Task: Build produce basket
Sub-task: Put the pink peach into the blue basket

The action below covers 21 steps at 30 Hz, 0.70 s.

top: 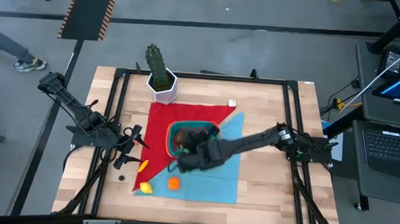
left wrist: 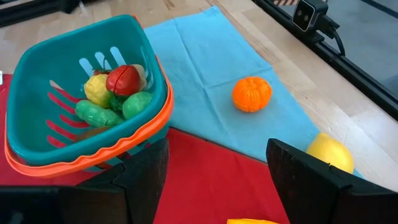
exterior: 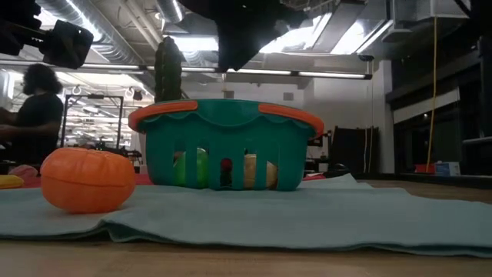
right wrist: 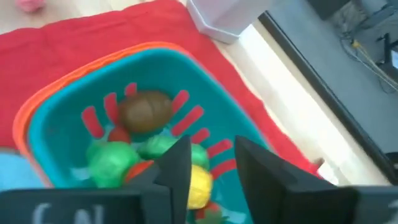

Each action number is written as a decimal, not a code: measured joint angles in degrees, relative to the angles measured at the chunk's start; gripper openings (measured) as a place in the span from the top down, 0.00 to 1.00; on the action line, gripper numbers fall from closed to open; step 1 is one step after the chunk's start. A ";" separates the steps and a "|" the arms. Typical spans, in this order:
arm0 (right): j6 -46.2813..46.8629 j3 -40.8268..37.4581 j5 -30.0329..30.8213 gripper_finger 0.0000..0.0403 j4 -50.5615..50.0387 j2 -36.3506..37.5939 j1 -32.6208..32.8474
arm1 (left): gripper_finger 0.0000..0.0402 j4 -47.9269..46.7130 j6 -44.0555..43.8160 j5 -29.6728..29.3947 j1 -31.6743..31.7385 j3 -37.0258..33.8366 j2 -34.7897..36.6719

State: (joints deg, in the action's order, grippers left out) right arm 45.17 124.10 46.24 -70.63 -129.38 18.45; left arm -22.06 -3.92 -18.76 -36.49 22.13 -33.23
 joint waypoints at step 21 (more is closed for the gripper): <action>-3.25 -39.23 11.82 0.97 24.80 28.90 3.53 | 0.34 0.26 -0.22 0.04 -0.02 -0.02 -0.02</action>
State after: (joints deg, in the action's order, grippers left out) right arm 41.92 84.87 58.06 -45.84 -100.48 21.98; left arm -21.80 -4.14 -18.72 -36.51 22.11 -33.25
